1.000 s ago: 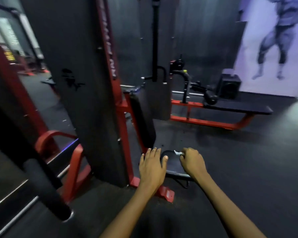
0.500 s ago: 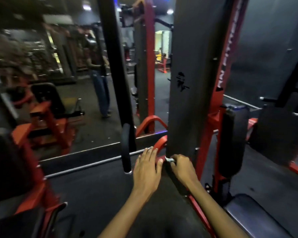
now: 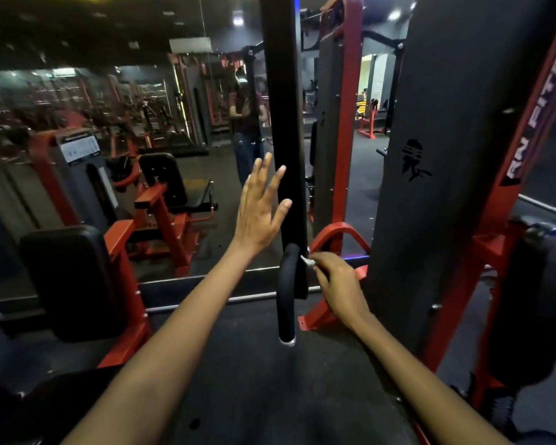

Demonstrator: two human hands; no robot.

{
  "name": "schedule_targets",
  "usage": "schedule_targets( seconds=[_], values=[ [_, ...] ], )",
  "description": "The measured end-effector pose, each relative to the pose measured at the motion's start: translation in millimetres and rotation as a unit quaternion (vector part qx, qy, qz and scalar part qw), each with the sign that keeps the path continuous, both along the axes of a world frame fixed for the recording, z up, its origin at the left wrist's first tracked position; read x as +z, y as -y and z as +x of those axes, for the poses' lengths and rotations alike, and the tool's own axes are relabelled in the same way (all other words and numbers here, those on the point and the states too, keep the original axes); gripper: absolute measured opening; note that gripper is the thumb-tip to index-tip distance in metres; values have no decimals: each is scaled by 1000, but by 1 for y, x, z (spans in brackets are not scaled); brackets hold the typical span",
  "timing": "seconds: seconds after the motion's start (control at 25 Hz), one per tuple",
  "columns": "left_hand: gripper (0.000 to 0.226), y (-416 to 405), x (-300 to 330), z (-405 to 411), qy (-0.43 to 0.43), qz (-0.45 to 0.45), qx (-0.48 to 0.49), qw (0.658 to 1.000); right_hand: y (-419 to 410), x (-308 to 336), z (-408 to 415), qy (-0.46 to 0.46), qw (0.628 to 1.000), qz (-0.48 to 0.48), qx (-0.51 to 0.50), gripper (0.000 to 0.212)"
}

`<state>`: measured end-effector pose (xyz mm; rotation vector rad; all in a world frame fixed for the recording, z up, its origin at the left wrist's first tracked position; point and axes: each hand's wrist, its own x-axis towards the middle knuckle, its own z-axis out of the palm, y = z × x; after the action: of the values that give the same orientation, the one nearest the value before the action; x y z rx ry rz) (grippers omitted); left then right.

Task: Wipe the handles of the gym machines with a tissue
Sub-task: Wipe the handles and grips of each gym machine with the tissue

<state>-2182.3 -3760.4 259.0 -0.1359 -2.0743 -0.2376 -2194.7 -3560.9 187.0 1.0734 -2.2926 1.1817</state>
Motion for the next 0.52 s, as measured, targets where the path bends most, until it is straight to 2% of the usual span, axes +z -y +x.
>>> schedule_targets(
  seconds=[0.16,0.24,0.4,0.52],
  values=[
    [56,15,2,-45,24,-143,-7,989,41,19,-45,-143,987,50,59,32],
    [55,23,-9,-60,4,-190,-4,982,42,6,-42,-160,976,93,116,33],
    [71,33,-22,-75,-42,-169,-26,984,33,-16,-40,-179,954,150,189,41],
    [72,29,-27,-81,-59,-151,-33,986,56,4,-60,-214,953,166,134,36]
  ],
)
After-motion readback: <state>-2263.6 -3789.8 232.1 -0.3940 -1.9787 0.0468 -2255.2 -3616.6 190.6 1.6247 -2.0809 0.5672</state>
